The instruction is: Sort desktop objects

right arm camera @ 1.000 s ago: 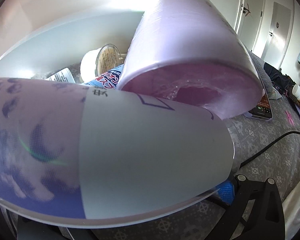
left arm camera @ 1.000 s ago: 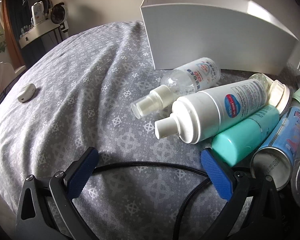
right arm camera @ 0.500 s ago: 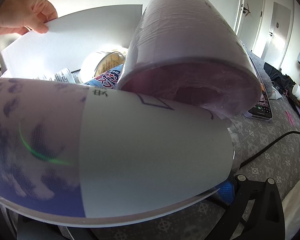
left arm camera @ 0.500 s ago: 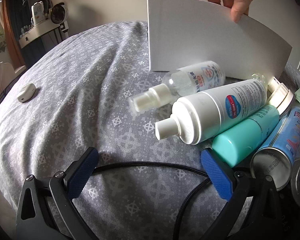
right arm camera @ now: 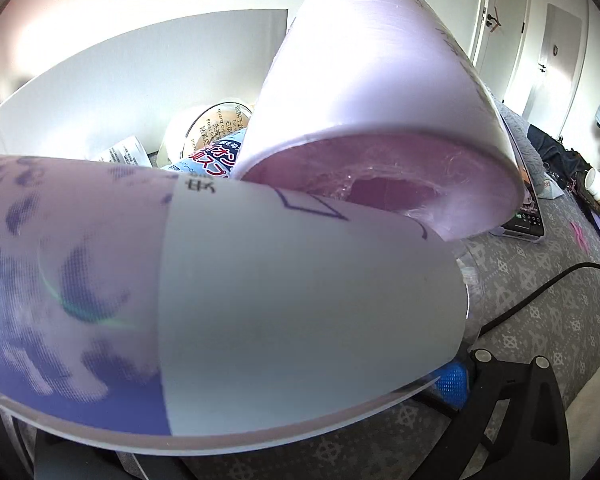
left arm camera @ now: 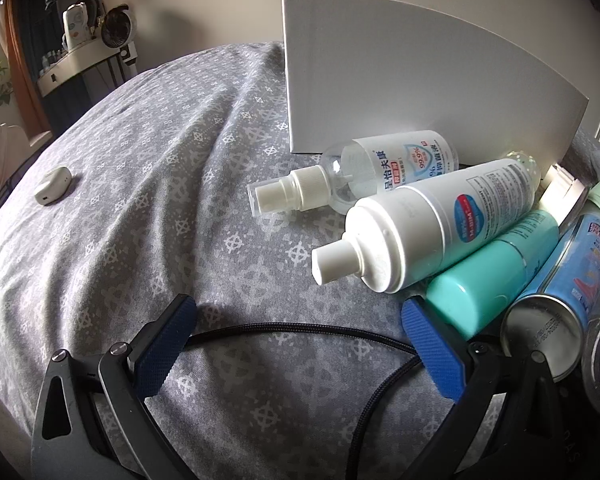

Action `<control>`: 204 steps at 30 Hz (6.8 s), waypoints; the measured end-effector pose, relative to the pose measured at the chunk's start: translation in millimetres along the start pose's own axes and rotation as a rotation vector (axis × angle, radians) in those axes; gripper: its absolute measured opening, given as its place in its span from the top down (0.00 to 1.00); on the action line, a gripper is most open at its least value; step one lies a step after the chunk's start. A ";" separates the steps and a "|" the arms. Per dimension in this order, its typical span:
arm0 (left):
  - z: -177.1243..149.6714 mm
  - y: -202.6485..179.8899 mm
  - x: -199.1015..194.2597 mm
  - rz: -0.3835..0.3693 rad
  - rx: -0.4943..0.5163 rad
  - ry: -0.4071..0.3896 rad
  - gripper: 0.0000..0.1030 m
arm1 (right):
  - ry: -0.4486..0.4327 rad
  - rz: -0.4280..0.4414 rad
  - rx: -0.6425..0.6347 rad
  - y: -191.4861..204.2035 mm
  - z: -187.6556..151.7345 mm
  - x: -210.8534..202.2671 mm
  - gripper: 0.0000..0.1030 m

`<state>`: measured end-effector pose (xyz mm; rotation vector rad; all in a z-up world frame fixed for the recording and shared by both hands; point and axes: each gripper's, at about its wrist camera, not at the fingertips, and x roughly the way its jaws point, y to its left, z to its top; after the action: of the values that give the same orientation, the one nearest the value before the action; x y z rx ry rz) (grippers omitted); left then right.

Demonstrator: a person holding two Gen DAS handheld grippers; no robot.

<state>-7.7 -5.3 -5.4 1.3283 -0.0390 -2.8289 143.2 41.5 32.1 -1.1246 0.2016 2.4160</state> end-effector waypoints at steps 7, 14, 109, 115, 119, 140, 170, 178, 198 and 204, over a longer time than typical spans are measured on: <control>0.1 0.2 0.1 0.000 0.000 0.000 0.00 | 0.000 0.001 0.000 0.1 2.5 2.7 0.00; 0.0 -0.5 -0.4 0.000 0.000 0.000 0.00 | 0.001 0.000 0.000 2.1 6.6 5.9 0.00; 1.2 -1.5 0.5 0.044 -0.037 0.000 0.00 | 0.014 -0.050 0.022 53.8 54.7 26.9 0.00; 1.2 -1.5 0.5 0.044 -0.037 -0.001 0.00 | 0.013 -0.050 0.022 52.8 47.5 22.3 0.00; 1.3 -1.4 0.5 0.044 -0.037 -0.001 0.00 | 0.014 -0.050 0.022 55.4 49.8 22.8 0.00; 1.2 -1.4 0.4 0.044 -0.037 -0.001 0.00 | 0.013 -0.050 0.021 51.0 38.0 16.6 0.00; 1.6 -2.8 0.0 0.043 -0.038 -0.002 0.00 | 0.010 -0.049 0.023 49.7 33.7 16.9 0.00; 1.6 -2.8 0.1 0.043 -0.039 -0.002 0.00 | 0.010 -0.049 0.022 45.3 31.1 17.0 0.00; 1.4 -3.0 0.0 0.043 -0.040 -0.002 0.00 | 0.010 -0.054 0.030 43.8 34.1 16.7 0.00; 1.2 -2.9 -0.1 0.043 -0.040 -0.002 0.00 | 0.010 -0.054 0.031 42.7 33.8 16.5 0.00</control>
<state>-8.6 -2.4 -4.7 1.3006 -0.0112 -2.7807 90.9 20.4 39.2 -1.1144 0.2081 2.3530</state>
